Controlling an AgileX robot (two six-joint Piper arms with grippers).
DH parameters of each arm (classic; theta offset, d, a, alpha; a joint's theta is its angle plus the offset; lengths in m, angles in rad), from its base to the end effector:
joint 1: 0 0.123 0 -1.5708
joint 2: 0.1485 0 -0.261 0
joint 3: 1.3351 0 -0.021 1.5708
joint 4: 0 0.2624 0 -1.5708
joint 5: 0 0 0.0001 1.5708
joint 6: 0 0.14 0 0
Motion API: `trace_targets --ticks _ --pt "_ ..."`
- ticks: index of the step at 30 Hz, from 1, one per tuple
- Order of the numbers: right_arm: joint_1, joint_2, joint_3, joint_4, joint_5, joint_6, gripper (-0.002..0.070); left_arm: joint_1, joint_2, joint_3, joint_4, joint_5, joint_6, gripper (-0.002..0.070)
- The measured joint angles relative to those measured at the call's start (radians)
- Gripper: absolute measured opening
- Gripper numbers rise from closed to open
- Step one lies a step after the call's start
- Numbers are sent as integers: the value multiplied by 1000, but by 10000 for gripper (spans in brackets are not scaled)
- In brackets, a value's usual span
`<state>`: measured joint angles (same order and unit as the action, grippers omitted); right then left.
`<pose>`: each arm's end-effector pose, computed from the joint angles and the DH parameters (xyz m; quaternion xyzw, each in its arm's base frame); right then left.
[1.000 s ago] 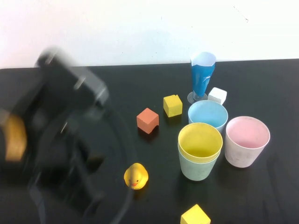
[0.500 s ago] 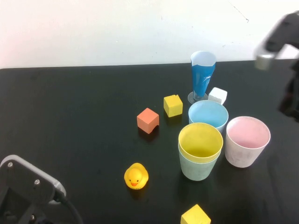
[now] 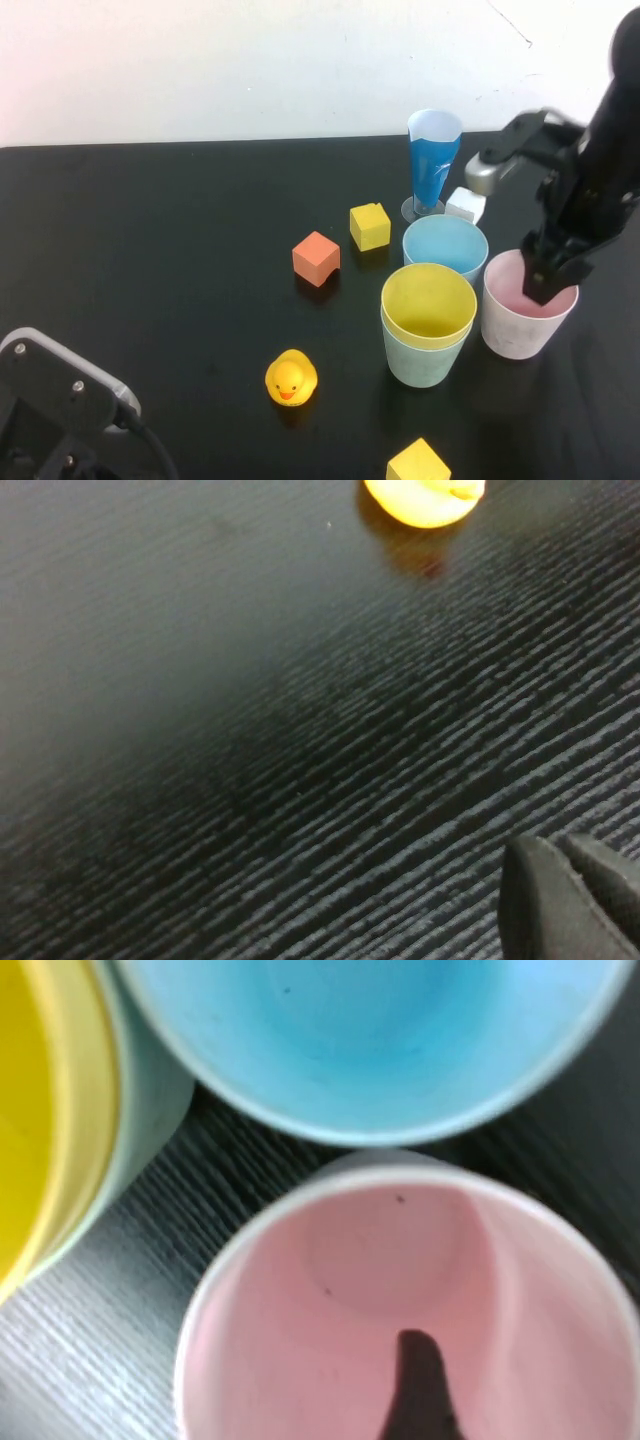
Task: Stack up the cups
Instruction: Pick up the pink cup, then place the pink cup on the blue cup
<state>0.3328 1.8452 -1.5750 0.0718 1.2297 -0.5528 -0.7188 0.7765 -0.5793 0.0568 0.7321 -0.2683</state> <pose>0.3664 0.1367 0.1960 -0.4185 0.9041 0.0258 0.0822 0.1534 -0.1272 0.2191 0.2212 0.9075 -0.1465 0.3257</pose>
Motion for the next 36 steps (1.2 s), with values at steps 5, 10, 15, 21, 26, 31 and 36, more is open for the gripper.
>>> trace_targets --ticks 5,10,15,21,26,31,36 --pt "0 70 0 17 -4 -16 211 0 0 2 14 -22 -4 0" --pt "0 62 -16 -35 -6 -10 27 0 0 2 14 -24 -4 0" --pt "0 -44 -64 -105 -6 28 18 0 0 2 14 -26 -4 0" --pt "0 -201 -104 -82 6 31 18 0 0 2 14 -26 -4 -1" --pt "0 -218 -130 31 16 4 18 0 0 2 14 -26 -4 -1" --pt "2 -150 -187 90 16 -14 18 0 0 2 14 -26 -4 -1" --pt "2 -54 -242 122 16 -16 18 0 0 2 14 -26 -4 -1"
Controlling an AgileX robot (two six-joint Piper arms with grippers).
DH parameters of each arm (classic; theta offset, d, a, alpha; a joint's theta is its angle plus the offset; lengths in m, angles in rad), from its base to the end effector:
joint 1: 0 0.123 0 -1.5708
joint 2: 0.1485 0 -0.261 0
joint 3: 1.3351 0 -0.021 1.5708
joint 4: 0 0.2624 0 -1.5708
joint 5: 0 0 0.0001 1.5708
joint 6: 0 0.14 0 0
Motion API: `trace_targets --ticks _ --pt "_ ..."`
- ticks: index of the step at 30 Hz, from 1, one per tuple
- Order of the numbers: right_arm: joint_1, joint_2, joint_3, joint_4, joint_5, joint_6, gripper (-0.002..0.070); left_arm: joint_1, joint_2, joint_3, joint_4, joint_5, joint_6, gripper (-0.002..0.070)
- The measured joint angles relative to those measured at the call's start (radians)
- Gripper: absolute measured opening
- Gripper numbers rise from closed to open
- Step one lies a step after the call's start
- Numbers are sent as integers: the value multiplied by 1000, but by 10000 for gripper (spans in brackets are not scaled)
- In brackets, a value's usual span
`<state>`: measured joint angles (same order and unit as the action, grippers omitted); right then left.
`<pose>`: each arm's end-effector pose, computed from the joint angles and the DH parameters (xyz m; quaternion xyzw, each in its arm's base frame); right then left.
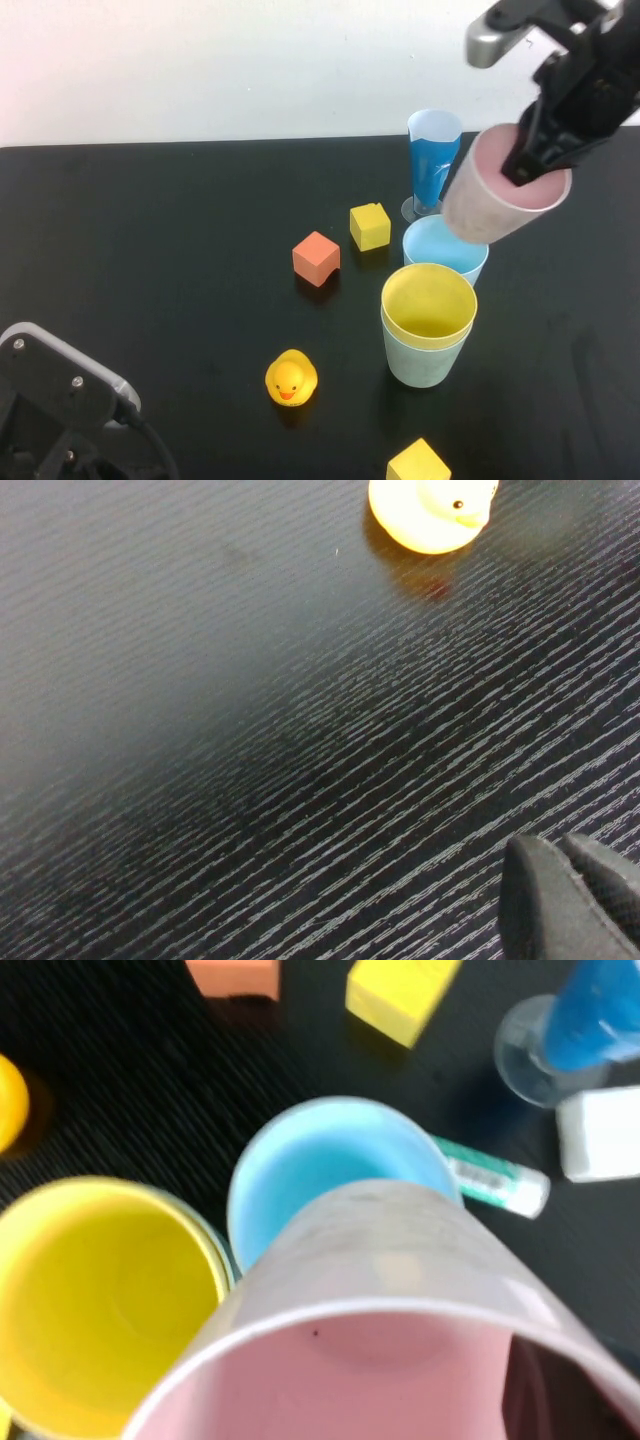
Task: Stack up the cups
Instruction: Place the pink cup on the blue cup, then pick up the blue cup
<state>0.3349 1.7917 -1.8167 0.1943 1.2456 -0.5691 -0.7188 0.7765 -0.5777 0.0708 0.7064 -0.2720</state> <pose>0.3803 0.1595 0.2923 -0.4151 0.8785 0.0706 0.2257 0.1560 -0.1280 0.2211 0.2221 0.9026 -0.1471 0.3380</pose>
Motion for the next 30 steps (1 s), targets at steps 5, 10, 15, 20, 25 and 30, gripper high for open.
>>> trace_targets --ticks 5,10,15,20,25,30 --pt "5 64 -34 45 -2 -32 18 0 0 0 4 0 0 -1" --pt "18 109 -39 48 -2 -43 18 0 0 0 22 0 0 -1" --pt "18 147 -47 48 -2 -45 38 0 0 0 56 0 0 -1" --pt "18 172 -48 48 -6 -47 214 0 0 0 63 -1 0 -1" --pt "18 195 -50 48 -8 -47 346 0 0 0 71 -1 0 -1" --pt "18 246 -51 48 -9 -47 356 0 0 0 74 -2 -1 -1"
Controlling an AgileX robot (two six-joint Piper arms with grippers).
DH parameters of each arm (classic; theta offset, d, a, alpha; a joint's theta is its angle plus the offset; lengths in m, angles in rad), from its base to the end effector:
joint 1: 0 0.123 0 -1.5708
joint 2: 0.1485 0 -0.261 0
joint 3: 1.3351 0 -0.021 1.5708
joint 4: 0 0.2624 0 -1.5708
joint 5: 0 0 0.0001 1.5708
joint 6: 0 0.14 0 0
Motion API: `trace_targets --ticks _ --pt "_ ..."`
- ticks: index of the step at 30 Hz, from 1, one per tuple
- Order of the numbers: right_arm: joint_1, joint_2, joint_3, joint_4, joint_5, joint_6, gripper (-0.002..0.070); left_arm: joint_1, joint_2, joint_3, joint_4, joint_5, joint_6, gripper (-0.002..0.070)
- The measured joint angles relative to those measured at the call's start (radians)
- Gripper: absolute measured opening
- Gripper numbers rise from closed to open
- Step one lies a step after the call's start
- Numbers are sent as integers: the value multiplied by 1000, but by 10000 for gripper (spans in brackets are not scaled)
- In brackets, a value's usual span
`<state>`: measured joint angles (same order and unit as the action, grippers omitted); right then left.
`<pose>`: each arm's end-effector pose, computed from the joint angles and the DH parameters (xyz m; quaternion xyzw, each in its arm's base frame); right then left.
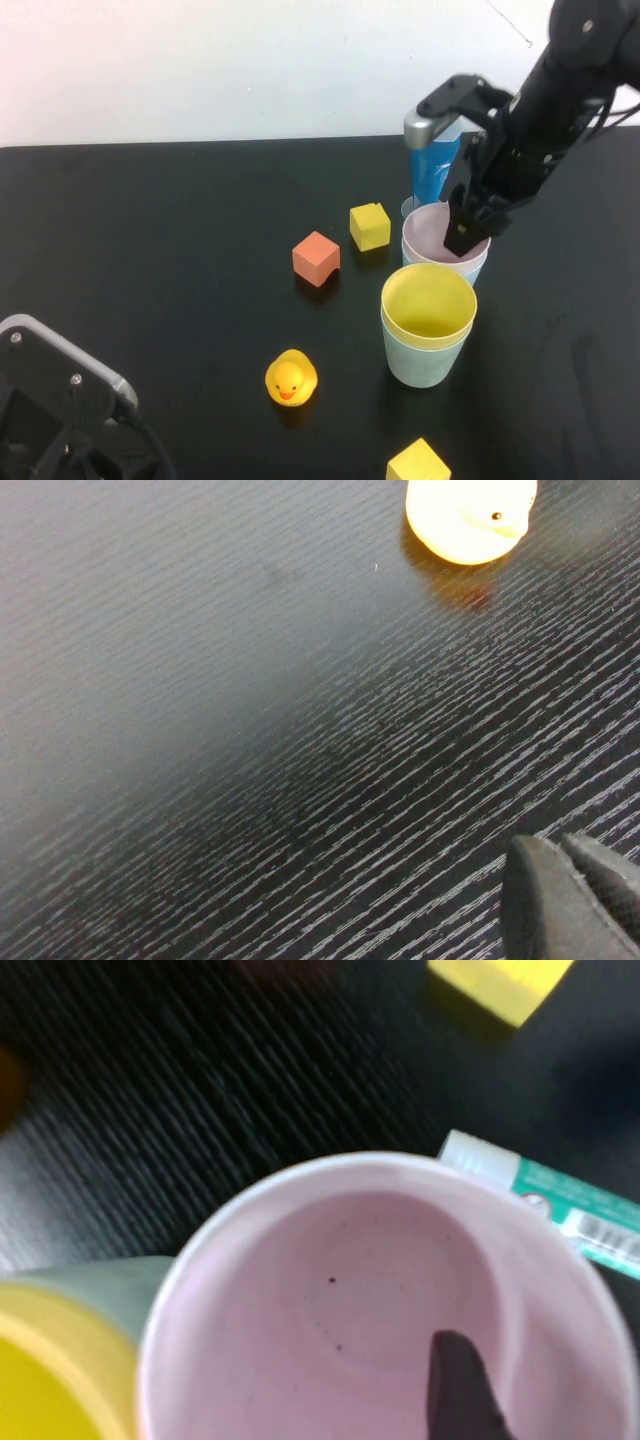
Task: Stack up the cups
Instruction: Pick up the blue cup
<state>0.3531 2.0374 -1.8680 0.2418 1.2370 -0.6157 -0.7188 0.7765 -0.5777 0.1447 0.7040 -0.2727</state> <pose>0.4103 0.1850 0.2038 -0.4366 0.8832 0.1007 0.1389 0.1607 -0.1232 0.2220 0.2382 0.8966 -0.1188 0.3538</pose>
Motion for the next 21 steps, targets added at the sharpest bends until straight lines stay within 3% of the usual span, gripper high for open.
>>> trace_targets --ticks 3,7,8,13,21 --pt "0 40 0 0 -4 0 293 0 0 0 0 0 -6 -1" --pt "0 67 0 0 -7 0 92 0 0 0 2 -2 -24 -1" --pt "0 69 -3 0 -7 0 70 0 0 0 2 -2 -26 -1" --pt "0 26 -16 -24 -7 16 69 0 0 0 2 4 -63 -1" --pt "0 -242 -22 -13 -1 20 69 0 0 0 4 4 -75 -1"
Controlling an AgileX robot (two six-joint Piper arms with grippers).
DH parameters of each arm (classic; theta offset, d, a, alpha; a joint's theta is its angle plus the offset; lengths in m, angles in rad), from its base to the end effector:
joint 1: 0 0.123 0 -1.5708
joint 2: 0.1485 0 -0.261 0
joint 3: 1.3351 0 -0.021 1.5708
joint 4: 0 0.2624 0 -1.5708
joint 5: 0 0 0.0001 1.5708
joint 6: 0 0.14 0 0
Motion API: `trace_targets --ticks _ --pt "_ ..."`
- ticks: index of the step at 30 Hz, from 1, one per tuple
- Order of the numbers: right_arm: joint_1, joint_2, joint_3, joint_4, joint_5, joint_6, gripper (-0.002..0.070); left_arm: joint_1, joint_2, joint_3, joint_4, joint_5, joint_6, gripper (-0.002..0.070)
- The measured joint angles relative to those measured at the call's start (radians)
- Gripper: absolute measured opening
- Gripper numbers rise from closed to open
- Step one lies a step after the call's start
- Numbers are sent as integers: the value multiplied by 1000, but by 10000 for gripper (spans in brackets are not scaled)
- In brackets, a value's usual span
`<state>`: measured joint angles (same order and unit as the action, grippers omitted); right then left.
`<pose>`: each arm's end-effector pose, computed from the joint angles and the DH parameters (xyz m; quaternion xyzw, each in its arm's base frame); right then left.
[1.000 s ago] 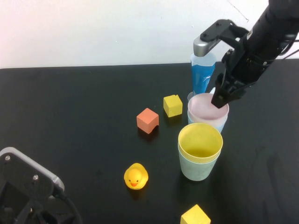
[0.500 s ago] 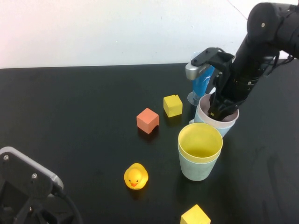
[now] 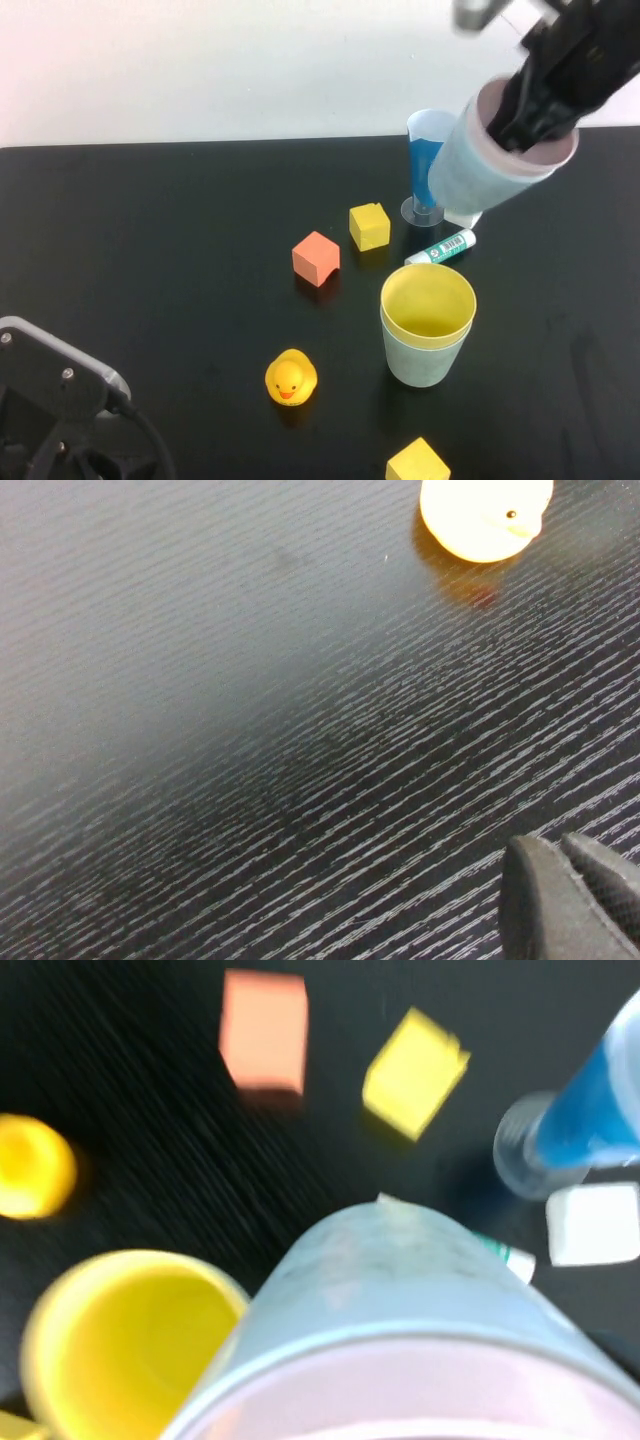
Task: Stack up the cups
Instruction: Pick up the blue cup, then place the blue cup on the yellow cup
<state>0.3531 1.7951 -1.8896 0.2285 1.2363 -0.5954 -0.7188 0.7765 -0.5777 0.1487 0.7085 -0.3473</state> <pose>0.3816 0.1726 0.3157 -0.4309 0.8585 0.0822 0.2655 0.1606 -0.1226 0.2216 0.2055 0.9054 -0.1292 0.3482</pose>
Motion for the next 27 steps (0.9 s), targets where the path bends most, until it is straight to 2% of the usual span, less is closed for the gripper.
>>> trace_targets --ticks 6,14,27 --pt "36 -117 57 38 7 -7 69 0 0 0 0 -2 0 -1" --pt "150 -95 264 36 9 -32 68 0 0 0 0 -3 0 -1" --pt "159 -54 272 34 1 -40 82 0 0 0 0 -3 0 -1"
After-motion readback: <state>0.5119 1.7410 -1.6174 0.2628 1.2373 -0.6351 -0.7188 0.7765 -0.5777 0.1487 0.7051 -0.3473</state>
